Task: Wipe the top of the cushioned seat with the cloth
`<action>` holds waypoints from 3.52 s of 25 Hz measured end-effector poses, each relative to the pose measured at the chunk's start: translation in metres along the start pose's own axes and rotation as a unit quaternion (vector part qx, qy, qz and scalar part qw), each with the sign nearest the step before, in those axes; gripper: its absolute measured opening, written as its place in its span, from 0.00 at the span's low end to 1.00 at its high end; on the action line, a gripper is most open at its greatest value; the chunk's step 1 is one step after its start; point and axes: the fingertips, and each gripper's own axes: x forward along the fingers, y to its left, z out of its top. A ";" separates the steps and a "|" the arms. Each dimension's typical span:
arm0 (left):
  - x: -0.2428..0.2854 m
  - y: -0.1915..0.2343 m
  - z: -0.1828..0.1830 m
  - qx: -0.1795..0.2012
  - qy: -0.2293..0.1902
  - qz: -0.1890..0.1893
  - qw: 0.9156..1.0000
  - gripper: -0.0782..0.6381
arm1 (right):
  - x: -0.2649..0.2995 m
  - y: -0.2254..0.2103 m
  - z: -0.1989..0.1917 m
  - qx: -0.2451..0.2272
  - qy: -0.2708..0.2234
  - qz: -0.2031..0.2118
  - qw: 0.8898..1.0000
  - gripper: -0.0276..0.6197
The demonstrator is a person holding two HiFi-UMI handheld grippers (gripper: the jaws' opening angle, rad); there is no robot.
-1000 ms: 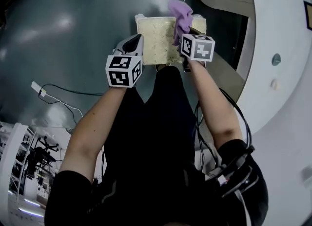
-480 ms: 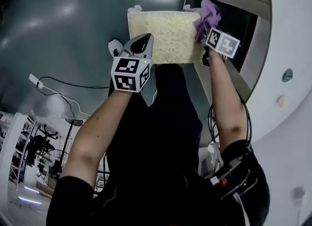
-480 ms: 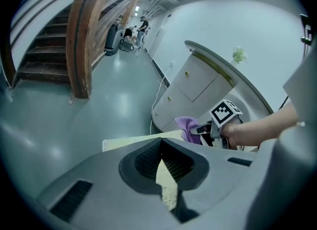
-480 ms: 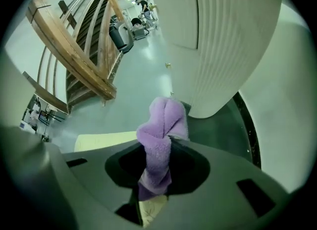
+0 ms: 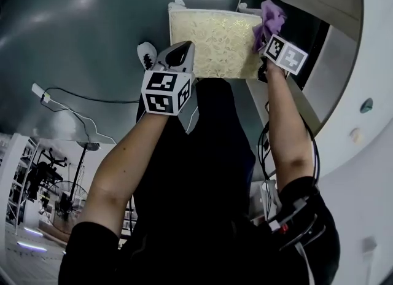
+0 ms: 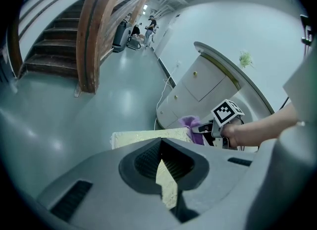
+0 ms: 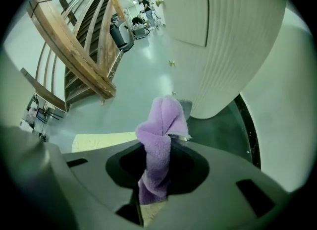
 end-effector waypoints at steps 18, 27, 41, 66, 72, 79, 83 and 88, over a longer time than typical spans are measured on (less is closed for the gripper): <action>-0.039 0.059 0.019 0.004 -0.014 0.008 1.000 0.11 | 0.016 0.119 -0.016 -0.064 0.007 0.026 0.998 0.19; -0.066 0.099 0.017 -0.010 -0.024 0.022 0.999 0.11 | 0.023 0.168 -0.024 -0.087 0.009 0.031 0.996 0.19; -0.103 0.149 0.010 -0.032 -0.043 0.037 0.998 0.11 | 0.031 0.230 -0.030 -0.138 0.009 0.023 0.990 0.19; -0.204 0.095 0.098 0.070 -0.123 0.006 0.990 0.11 | -0.143 0.355 0.031 -0.254 -0.095 0.195 0.943 0.20; -0.243 0.050 0.134 0.101 -0.150 -0.024 0.983 0.11 | -0.239 0.343 0.063 -0.258 -0.154 0.203 0.932 0.20; -0.293 -0.026 0.184 0.147 -0.204 -0.073 0.965 0.11 | -0.339 0.323 0.083 -0.248 -0.211 0.217 0.920 0.20; -0.324 -0.054 0.207 0.154 -0.234 -0.081 0.957 0.11 | -0.387 0.318 0.096 -0.246 -0.241 0.215 0.914 0.20; -0.358 -0.084 0.229 0.159 -0.267 -0.070 0.948 0.11 | -0.454 0.303 0.112 -0.241 -0.286 0.216 0.902 0.20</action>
